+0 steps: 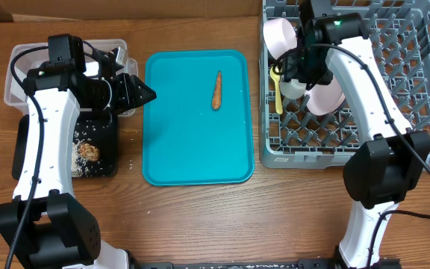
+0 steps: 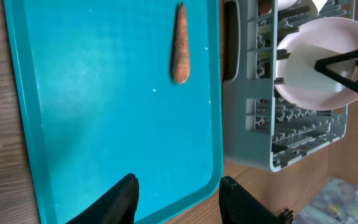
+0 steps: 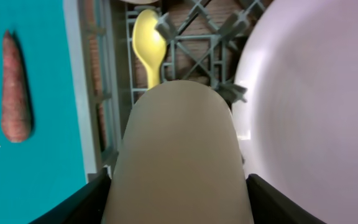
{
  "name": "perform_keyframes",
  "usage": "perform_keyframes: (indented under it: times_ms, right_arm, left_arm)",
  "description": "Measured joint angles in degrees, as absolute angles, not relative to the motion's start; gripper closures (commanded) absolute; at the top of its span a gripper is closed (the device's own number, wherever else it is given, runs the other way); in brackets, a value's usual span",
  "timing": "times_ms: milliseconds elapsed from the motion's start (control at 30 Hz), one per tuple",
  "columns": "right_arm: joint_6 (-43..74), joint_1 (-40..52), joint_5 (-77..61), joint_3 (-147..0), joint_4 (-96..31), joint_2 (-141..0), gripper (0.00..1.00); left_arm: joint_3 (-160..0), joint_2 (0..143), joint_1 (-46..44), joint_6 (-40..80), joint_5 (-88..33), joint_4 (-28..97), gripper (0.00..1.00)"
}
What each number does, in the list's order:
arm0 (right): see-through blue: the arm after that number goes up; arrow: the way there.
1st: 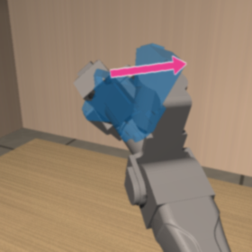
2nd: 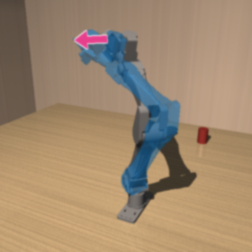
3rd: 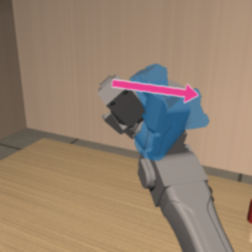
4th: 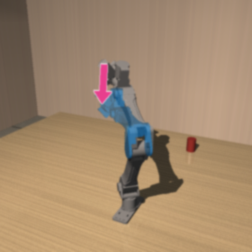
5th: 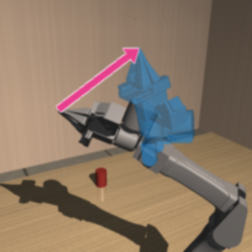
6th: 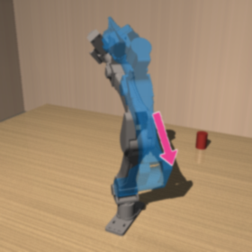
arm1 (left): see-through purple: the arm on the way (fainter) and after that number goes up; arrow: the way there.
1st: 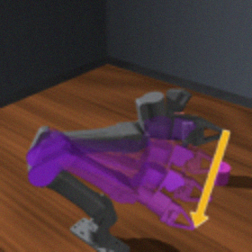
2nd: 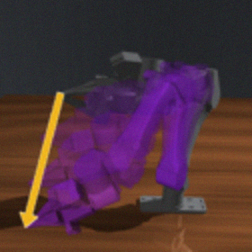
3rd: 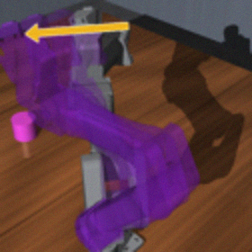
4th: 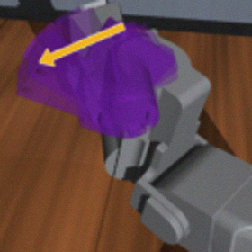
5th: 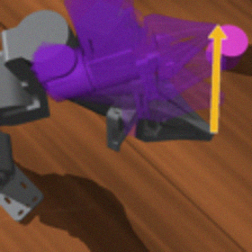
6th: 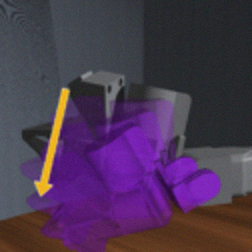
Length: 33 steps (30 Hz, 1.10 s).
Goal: Sort waste into correct bins and load items into the dishwasher
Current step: 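Carry the white cup into the dish rack and set it down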
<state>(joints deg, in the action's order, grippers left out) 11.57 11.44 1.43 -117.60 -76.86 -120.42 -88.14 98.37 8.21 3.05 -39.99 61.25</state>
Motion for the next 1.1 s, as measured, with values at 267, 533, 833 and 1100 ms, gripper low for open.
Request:
perform_keyframes:
  times_ms: [267,533,833,1100]
  right_arm:
    - [11.57,12.86,0.95,-117.60,-77.58,-120.44,0.47]
    - [11.60,12.84,0.84,-114.30,-76.05,-120.51,0.31]
    - [11.77,12.73,0.10,-113.99,-74.56,-120.60,0.00]
    - [11.75,11.09,-5.19,-120.49,-79.07,-120.66,0.00]
  left_arm:
    - [-88.14,98.37,8.21,3.07,-39.99,61.41,0.56]
    - [-88.14,98.37,8.21,3.07,-39.99,61.69,0.56]
    - [-88.14,98.37,8.21,3.07,-39.11,61.71,0.55]
    - [-88.14,98.37,6.39,3.05,-36.64,58.96,0.55]
